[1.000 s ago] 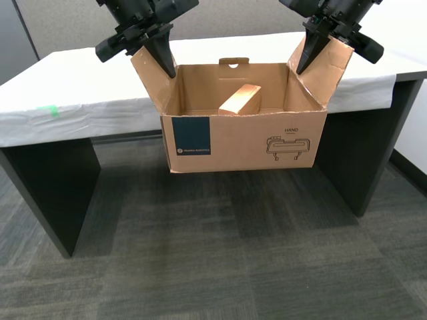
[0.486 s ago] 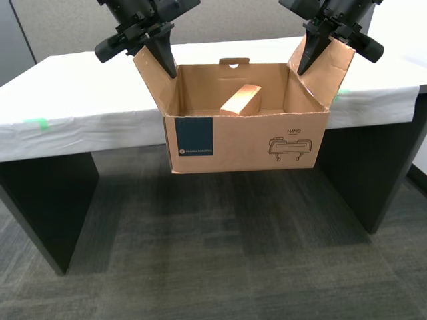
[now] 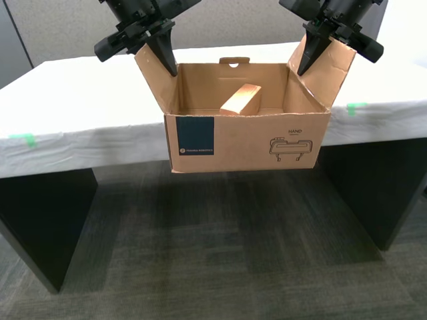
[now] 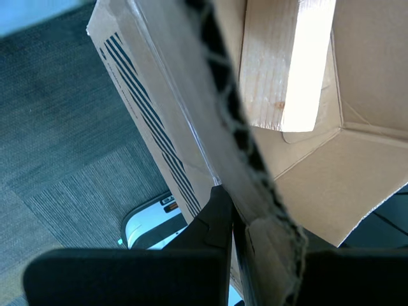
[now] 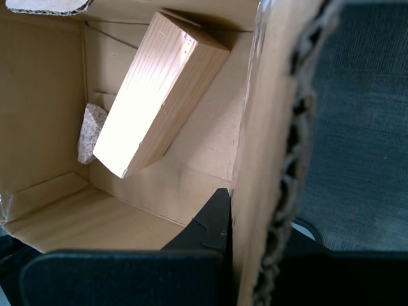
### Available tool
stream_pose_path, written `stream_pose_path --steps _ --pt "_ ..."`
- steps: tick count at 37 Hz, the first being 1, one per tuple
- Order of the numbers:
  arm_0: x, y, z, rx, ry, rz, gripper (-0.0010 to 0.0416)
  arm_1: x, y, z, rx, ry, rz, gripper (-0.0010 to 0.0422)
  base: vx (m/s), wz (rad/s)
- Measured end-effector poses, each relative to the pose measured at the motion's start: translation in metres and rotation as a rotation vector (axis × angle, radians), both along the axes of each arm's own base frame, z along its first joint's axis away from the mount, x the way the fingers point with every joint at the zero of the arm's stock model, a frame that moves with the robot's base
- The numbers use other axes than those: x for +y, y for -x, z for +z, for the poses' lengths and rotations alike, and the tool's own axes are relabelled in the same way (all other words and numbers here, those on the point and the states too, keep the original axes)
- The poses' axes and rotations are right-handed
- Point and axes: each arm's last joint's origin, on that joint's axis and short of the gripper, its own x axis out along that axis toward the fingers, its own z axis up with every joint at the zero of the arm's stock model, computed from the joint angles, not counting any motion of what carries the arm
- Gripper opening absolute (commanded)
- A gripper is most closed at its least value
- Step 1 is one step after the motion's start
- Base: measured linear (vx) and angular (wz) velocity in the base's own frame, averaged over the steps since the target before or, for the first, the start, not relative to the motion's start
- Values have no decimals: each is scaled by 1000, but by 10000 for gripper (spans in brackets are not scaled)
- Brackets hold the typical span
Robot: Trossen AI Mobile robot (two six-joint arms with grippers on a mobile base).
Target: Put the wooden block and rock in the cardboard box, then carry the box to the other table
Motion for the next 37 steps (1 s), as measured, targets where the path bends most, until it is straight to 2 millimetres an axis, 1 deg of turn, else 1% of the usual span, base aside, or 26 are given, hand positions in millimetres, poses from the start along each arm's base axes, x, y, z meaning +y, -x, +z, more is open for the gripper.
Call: stream_pose_path --steps 6,15,18,28,37 --pt "0 0 0 -4 2 8 -1 1 2 5 -22 -2 -1 -1 182 73" --pt "1 0 0 -17 2 22 -1 5 8 26 -130 -1 -43 -1 182 28" --pt "1 0 0 -20 2 22 -1 6 9 29 -149 3 -59 -1 182 17" --pt "1 0 0 -16 2 24 -1 9 12 24 -126 -9 -61 -1 180 15" --pt "3 0 0 -25 -8 34 -1 16 22 7 -108 -68 -50 -1 178 55"
